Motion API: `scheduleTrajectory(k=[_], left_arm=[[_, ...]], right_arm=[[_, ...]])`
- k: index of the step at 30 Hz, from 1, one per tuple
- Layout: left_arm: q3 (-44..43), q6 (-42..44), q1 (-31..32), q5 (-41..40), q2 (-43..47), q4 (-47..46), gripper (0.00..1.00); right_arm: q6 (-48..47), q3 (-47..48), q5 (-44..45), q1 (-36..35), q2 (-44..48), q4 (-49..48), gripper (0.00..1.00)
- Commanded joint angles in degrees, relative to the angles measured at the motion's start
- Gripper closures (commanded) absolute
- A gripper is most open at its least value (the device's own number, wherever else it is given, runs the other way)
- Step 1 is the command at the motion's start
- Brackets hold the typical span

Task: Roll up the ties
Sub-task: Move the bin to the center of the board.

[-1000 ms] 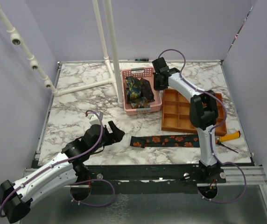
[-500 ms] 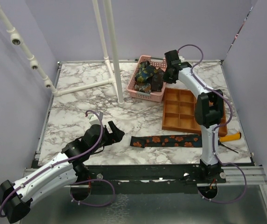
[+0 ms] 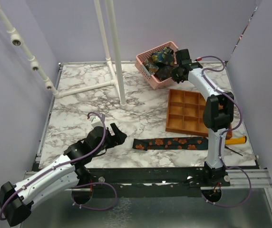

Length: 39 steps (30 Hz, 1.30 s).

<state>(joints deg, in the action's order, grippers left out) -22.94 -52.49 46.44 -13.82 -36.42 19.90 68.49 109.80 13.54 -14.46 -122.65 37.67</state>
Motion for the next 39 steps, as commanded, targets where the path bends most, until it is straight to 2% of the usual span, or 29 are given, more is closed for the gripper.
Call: scheduleTrajectory(k=[1, 9, 13, 18, 19, 21, 23, 27, 32, 35, 39], left_arm=[[-0.4, -1.5, -0.4, -2.0, 1.0, 1.0, 0.16], [-0.3, -2.7, -0.4, -1.6, 2.7, 1.4, 0.17], [0.1, -3.4, -0.4, -2.1, 3.8, 1.8, 0.17], [0.3, -3.5, -0.4, -2.5, 3.7, 2.2, 0.17], [0.3, -3.5, -0.4, -2.6, 3.6, 2.3, 0.17], [0.1, -3.4, -0.4, -2.9, 3.2, 2.2, 0.17], [-0.1, -2.9, -0.4, -3.2, 2.6, 2.2, 0.17], [0.0, -1.8, -0.4, -3.6, 2.0, 2.2, 0.17], [1.5, -2.2, -0.4, -3.8, 2.7, 1.4, 0.16], [1.8, -1.9, -0.4, -3.5, 2.3, 0.3, 0.16], [1.2, -0.6, -0.4, -2.8, -0.2, -0.4, 0.16]], right_arm=[[16.8, 3.3, 2.3, -2.5, -2.7, 0.9, 1.0], [24.0, 17.1, 6.1, -5.9, -14.1, 10.4, 1.0], [21.4, 17.8, 5.6, -6.5, -16.4, 7.6, 0.97], [10.6, 14.6, 1.9, -6.5, -15.3, -1.0, 0.49], [8.6, 13.6, 1.4, -6.5, -14.3, -2.0, 0.37], [4.7, 11.5, 0.9, -6.5, -11.6, -3.4, 0.22], [-0.1, 9.0, 1.0, -6.5, -8.0, -4.2, 0.14], [-10.0, -0.3, 1.5, -6.6, 3.0, -5.5, 0.11], [-25.3, -23.2, 1.3, -6.8, 20.7, -9.8, 0.12], [-32.1, -34.9, 3.5, -6.8, 27.2, -10.1, 0.13], [-39.6, -46.3, -1.5, -7.1, 33.3, -12.6, 0.18]])
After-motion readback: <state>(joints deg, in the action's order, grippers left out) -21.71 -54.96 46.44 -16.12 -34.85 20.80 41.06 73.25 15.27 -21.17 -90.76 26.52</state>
